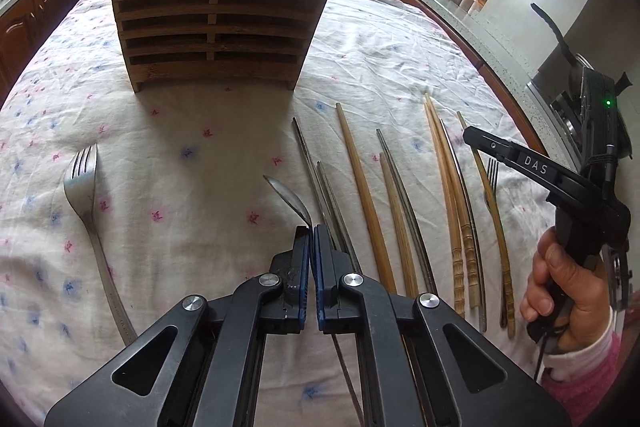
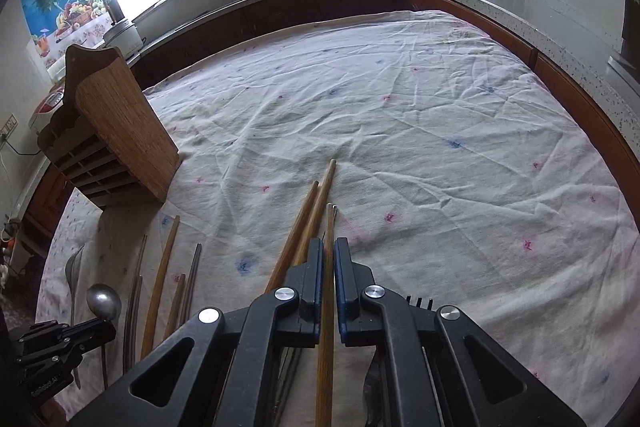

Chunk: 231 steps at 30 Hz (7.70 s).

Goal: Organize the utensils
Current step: 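Lift the spoon and chopstick and carry both tools over the wooden utensil holder, then open both tools to drop the spoon and chopstick into the holder, then withdraw both tools from the holder back toward the remaining chopsticks, then close the left tool on a wooden chopstick while the right tool grasps another chopstick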

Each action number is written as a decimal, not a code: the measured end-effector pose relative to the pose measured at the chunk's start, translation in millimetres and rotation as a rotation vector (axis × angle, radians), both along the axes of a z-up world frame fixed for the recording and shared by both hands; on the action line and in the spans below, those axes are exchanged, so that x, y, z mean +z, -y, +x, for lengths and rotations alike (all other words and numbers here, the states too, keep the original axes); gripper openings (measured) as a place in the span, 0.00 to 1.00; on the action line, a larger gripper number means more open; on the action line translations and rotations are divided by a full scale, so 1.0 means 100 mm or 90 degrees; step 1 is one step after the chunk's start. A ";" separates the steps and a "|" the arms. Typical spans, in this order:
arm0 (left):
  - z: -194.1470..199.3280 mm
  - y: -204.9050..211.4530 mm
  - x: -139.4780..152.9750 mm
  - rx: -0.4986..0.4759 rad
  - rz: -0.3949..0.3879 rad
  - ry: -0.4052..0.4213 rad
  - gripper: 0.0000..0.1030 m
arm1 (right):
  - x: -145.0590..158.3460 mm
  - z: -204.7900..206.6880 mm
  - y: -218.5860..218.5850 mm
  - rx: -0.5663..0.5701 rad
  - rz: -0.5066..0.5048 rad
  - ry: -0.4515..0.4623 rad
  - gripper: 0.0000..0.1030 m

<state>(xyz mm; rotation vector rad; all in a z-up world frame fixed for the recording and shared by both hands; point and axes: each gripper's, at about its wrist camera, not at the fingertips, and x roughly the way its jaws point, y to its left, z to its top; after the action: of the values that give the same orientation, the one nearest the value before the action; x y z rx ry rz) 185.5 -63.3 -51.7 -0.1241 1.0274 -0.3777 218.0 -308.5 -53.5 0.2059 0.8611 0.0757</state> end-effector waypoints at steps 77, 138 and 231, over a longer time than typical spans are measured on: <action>0.67 -1.27 1.95 0.191 -0.069 0.357 0.02 | 2.31 0.22 -0.94 0.087 0.127 0.409 0.05; 0.71 -1.11 0.91 0.226 -0.020 0.241 0.85 | 1.33 0.22 -0.78 0.071 0.164 0.276 0.99; 0.85 0.76 -0.13 -0.051 0.102 0.022 0.17 | -0.20 0.85 -0.05 0.019 -0.033 -0.059 0.12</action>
<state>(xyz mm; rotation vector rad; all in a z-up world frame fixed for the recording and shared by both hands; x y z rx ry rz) 270.8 -139.3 -64.7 0.0679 1.0265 -0.3668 302.8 -303.2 -73.5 0.1487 0.9581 0.0718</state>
